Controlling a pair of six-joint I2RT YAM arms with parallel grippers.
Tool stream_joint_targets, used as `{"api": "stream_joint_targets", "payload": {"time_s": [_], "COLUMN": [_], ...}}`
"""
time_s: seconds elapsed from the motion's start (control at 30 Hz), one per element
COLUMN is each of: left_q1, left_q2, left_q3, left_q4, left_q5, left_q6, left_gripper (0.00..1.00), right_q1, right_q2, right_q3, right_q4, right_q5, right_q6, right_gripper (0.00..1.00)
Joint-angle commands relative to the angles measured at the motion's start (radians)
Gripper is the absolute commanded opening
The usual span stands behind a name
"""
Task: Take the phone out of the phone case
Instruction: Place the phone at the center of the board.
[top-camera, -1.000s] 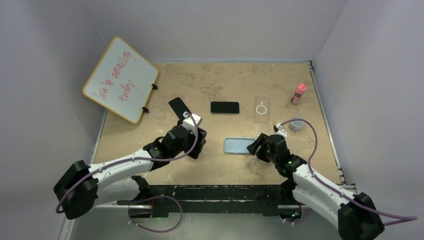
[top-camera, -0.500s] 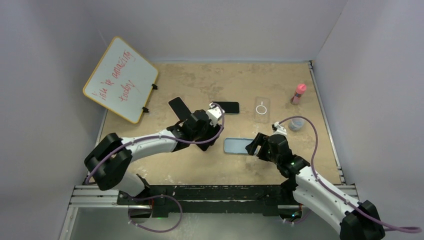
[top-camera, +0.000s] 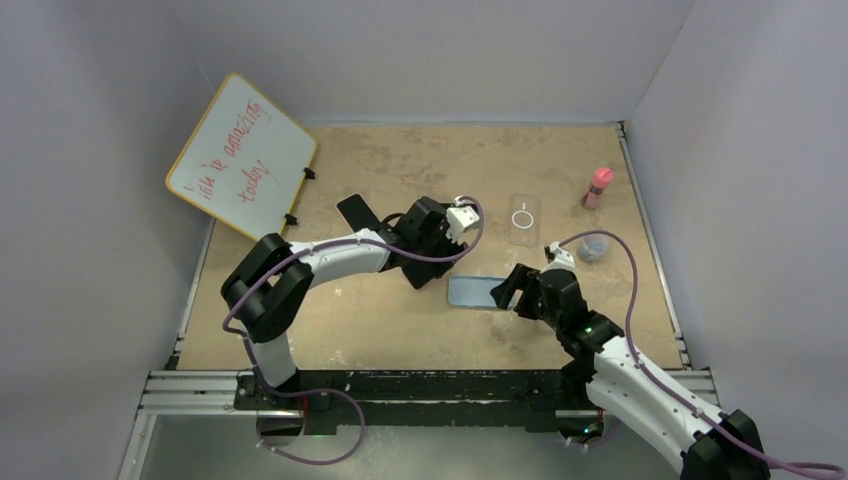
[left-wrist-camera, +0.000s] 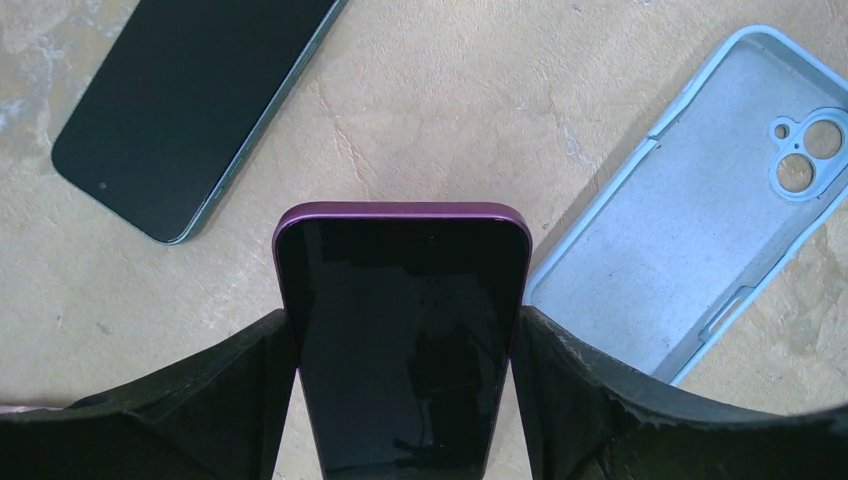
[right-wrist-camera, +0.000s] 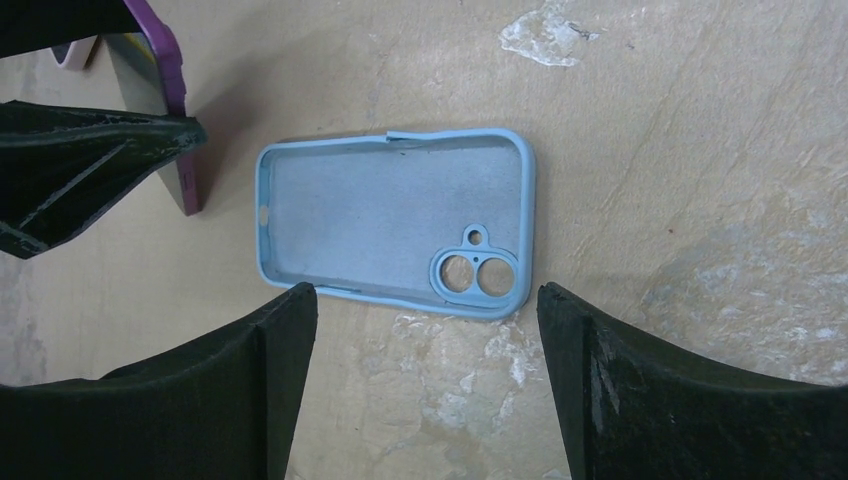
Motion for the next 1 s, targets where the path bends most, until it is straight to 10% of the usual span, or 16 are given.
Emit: {"api": "stream_joint_targets", "payload": {"time_s": [0.0,0.57,0.97], "left_q1": [0.019,0.085,0.085], "left_q2": [0.019,-0.19,-0.361], "left_q3": [0.102,-0.033,-0.274], "left_q4": [-0.023,0.01,0.201], "left_q5": [0.028,-0.256,-0.212], "left_q6": [0.017,-0.901,-1.446], "left_gripper": [0.0,0.0,0.0], "right_q1": [-0.002,0.013,0.12], "right_q2": [0.012,0.264,0.537], "right_q3": [-0.001,-0.021,-0.009], "right_q4": [0.059,0.668,1.163], "right_q5": [-0.032,-0.308,-0.291], "right_q6": [-0.031,-0.21,-0.185], "right_gripper": [0.82,0.79,0.74]}}
